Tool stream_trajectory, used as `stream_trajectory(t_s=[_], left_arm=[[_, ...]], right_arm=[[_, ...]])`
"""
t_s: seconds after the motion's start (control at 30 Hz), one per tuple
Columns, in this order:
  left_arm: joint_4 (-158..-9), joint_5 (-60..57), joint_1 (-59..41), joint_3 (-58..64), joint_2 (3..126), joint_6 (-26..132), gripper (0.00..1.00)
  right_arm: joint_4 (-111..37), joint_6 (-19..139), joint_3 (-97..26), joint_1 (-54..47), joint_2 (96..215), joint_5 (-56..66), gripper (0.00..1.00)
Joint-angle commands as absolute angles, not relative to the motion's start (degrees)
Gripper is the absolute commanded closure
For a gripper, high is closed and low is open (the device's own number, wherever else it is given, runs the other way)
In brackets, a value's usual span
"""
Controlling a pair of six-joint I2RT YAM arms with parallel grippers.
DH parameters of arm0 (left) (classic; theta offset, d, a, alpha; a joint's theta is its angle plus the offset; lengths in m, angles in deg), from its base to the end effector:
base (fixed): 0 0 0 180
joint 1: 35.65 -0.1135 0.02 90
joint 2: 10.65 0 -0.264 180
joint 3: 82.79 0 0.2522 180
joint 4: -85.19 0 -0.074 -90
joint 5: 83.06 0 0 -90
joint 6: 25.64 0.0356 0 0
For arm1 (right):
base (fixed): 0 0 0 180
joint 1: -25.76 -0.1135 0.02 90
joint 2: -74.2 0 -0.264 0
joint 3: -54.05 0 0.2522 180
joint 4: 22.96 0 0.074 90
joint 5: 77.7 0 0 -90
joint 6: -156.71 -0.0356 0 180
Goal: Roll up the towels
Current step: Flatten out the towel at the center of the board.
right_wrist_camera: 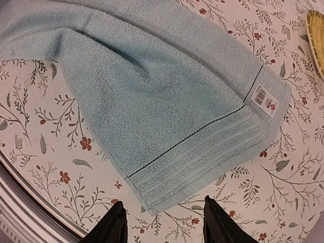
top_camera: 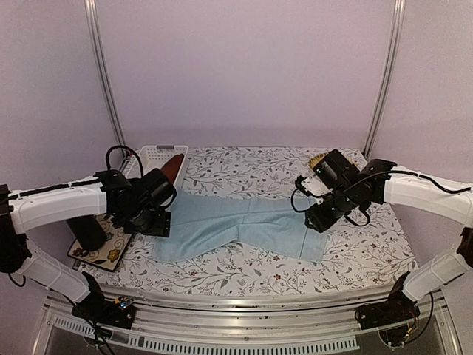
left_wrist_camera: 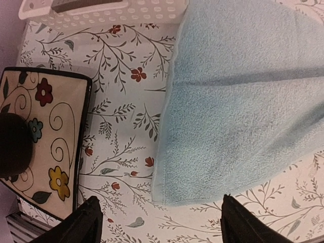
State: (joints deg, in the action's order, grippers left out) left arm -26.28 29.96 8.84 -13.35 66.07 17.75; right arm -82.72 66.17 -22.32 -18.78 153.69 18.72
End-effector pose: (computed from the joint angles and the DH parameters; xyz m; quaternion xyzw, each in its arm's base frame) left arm 0.1779 -0.1552 0.2350 -0.0426 0.9718 0.0523 0.2261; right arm 0.1978 0.1890 0.2620 -0.3514 0.9048 0.0395 0.2371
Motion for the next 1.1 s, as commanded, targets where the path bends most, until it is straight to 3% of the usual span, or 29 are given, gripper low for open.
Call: stream_trajectory(t_s=[0.0,0.33,1.07], left_arm=[[-31.1,29.7,8.4,-9.7,70.2,20.1,0.19],[-40.4,25.5,8.0,-10.4,78.3,22.5,0.18],[-44.6,24.6,4.1,-13.1,79.1,27.4,0.18]], right_arm=[[-86.5,54.7,-22.3,-16.6,155.7,8.5,0.47],[-75.6,43.0,-12.2,-11.9,155.8,-6.4,0.47],[-69.7,37.8,-7.6,-4.9,166.2,-3.6,0.4]])
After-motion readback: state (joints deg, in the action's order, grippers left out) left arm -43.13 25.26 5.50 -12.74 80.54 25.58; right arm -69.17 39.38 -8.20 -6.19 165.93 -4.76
